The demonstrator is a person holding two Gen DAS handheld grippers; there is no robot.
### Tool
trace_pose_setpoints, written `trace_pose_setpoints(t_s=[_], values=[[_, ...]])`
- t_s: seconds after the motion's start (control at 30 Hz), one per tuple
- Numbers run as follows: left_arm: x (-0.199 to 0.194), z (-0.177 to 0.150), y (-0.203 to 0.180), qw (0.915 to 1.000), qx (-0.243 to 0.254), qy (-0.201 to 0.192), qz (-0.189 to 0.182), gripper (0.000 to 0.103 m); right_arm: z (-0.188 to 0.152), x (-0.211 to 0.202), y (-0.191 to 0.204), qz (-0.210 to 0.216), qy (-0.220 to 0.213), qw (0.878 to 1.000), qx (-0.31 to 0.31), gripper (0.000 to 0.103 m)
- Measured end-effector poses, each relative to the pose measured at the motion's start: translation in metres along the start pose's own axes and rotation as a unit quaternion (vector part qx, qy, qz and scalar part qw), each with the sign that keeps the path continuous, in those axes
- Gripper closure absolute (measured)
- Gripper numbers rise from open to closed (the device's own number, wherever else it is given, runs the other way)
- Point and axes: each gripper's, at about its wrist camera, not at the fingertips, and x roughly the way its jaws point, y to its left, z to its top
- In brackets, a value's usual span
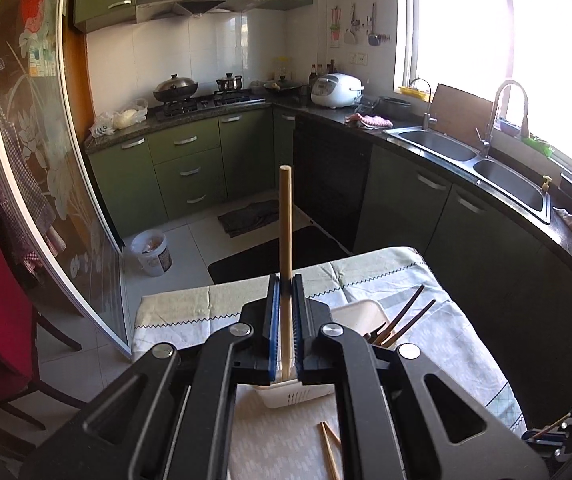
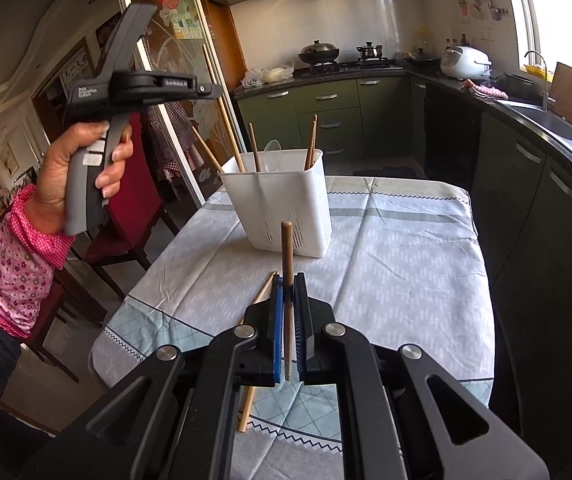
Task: Organize utensils
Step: 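Lower both held chopsticks into the white caddy and open both tools, then move both tools down to the last two chopsticks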
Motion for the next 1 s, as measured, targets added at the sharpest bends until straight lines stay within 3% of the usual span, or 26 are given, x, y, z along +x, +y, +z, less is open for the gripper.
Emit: trace_pose_setpoints(t_s=[0.13,0.3,0.47,0.63,0.8,1.0], values=[[0.005,-0.013,0.007,0.9999,-0.004,0.015,-0.005,0.091,0.023,-0.005,0.011,0.006,-0.015,1.0,-0.012,0.097],[-0.027,-0.026,0.016,0.9996,-0.017,-0.009,-0.021,0.078,0.074,-0.009,0.022,0.011,-0.051,0.999,-0.014,0.097],[-0.067,-0.057,0.021,0.9992,-0.007,-0.028,-0.028,0.077,0.138,-0.012,0.026,0.013,-0.118,0.993,0.003,0.097],[-0.086,-0.097,0.028,0.9994,0.005,-0.006,-0.033,0.076,0.186,0.01,0.029,-0.029,-0.156,0.987,0.008,0.097],[-0.087,-0.126,0.041,0.9989,0.004,0.026,-0.038,0.076,0.199,0.069,0.019,-0.056,-0.107,0.992,0.016,0.097],[-0.077,-0.142,0.046,0.9973,-0.003,0.058,-0.044,0.076,0.178,0.119,0.008,-0.06,-0.043,0.997,0.022,0.096]])
